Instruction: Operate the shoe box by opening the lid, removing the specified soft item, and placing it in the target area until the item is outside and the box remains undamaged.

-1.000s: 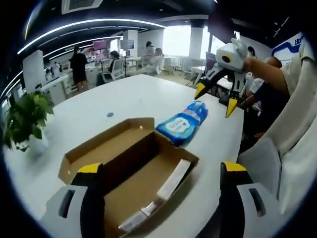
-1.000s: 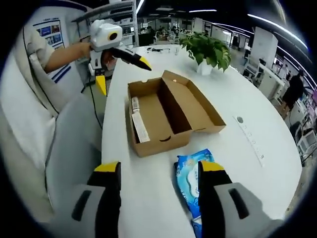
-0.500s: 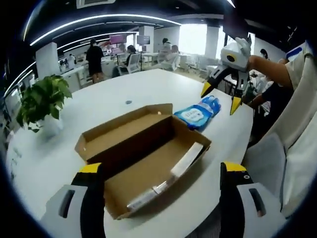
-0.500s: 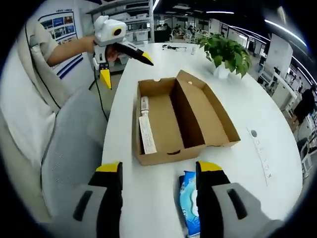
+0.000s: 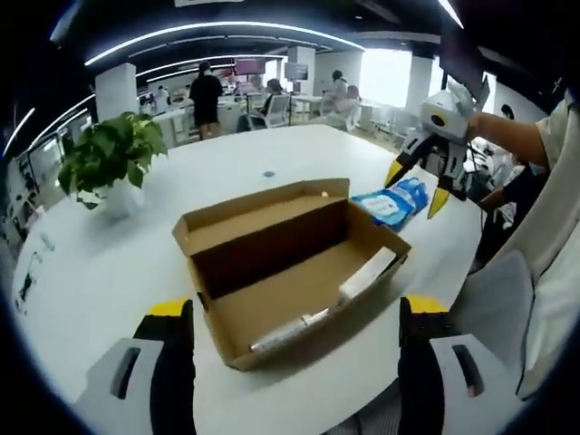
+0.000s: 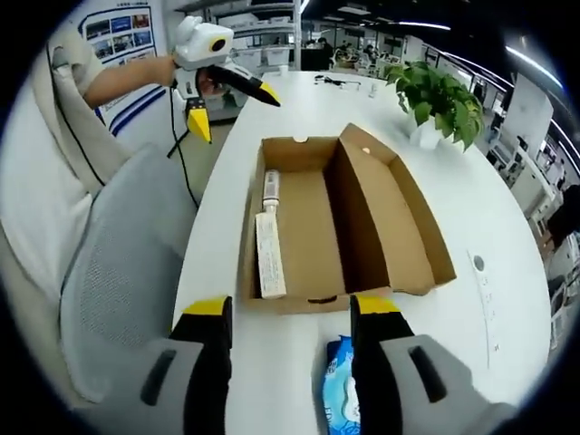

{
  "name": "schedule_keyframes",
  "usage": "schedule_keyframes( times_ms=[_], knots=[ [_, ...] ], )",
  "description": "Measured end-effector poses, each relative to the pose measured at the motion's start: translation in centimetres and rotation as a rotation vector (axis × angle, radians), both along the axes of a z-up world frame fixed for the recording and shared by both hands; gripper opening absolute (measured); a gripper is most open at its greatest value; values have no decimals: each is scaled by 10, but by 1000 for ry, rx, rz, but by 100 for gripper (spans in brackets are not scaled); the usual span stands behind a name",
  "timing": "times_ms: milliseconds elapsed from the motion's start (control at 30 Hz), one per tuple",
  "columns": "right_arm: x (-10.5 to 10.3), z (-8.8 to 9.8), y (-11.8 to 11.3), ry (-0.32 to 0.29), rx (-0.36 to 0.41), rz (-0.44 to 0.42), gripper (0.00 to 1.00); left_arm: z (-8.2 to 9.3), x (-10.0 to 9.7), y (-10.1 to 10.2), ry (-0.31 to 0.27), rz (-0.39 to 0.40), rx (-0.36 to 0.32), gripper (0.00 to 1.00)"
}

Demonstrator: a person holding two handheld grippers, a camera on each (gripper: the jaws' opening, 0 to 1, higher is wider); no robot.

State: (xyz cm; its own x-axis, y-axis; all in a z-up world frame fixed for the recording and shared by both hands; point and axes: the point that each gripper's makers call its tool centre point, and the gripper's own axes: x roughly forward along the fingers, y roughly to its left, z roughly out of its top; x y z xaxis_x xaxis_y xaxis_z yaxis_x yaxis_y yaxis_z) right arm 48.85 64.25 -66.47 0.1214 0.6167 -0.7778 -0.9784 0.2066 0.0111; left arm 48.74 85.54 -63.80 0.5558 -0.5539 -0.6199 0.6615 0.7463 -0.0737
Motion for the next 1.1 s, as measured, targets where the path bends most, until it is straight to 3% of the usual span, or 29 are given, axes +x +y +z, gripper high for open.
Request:
schedule_keyframes(
  times_ms=[267, 600, 1100],
  knots=[
    [3, -15, 13, -11, -31, 42, 46, -17, -2, 12, 29, 45, 17, 84],
    [8, -31, 28, 1, -53, 71, 45, -32, 8, 39, 67, 210, -20, 57],
    [10, -51, 41, 38, -82, 106, 42, -58, 24, 60, 148, 334, -1, 23]
  ],
)
